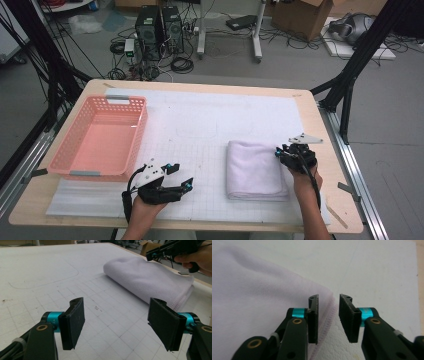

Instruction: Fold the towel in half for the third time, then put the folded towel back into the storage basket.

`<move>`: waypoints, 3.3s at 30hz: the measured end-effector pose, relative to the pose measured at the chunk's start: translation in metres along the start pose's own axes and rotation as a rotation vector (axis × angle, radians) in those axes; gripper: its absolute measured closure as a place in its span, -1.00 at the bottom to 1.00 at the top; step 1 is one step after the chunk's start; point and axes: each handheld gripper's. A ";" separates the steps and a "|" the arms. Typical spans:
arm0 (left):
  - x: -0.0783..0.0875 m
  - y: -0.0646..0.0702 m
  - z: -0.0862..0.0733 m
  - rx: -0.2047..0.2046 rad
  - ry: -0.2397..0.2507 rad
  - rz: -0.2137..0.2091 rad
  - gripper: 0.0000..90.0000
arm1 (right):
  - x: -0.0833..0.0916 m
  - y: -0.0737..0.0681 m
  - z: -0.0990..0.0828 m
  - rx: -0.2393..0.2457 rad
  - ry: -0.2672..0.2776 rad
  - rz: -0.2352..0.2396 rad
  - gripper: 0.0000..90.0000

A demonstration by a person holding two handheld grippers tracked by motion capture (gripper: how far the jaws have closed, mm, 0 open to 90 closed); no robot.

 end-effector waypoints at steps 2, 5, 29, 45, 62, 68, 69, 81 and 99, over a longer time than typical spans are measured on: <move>0.000 0.000 0.000 0.002 0.001 0.000 -0.33 | 0.008 -0.002 0.000 -0.003 0.040 0.056 0.40; 0.000 -0.001 0.000 0.006 0.004 -0.001 -0.33 | 0.020 -0.012 -0.005 0.018 0.052 0.105 0.38; 0.002 -0.003 0.002 0.041 0.033 0.000 -0.54 | 0.080 -0.023 -0.070 0.065 0.072 0.164 0.39; 0.000 0.001 0.001 -0.008 0.035 0.010 -0.60 | 0.119 -0.004 -0.078 0.032 0.172 0.095 -0.30; 0.003 -0.003 0.002 0.001 0.063 0.010 -0.60 | 0.122 0.001 -0.080 0.008 0.199 0.103 -0.53; -0.002 -0.002 0.001 0.003 0.045 -0.011 -0.60 | 0.120 0.002 -0.081 0.002 0.194 0.099 -0.53; -0.003 -0.003 0.001 0.002 0.042 -0.016 -0.60 | 0.119 0.002 -0.081 0.001 0.191 0.101 -0.53; -0.031 0.002 0.008 0.001 -0.001 -0.014 -0.60 | 0.119 0.003 -0.082 0.005 0.183 0.109 -0.53; -0.116 0.024 0.025 0.099 -0.130 -0.121 -0.59 | 0.115 0.001 -0.083 0.003 0.163 0.129 -0.53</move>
Point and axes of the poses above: each handheld gripper's, and its own axes: x roughly backward along the jaws, z roughly out of its top, y roughly to its right, and after that the axes turned 6 degrees about y, right-handed
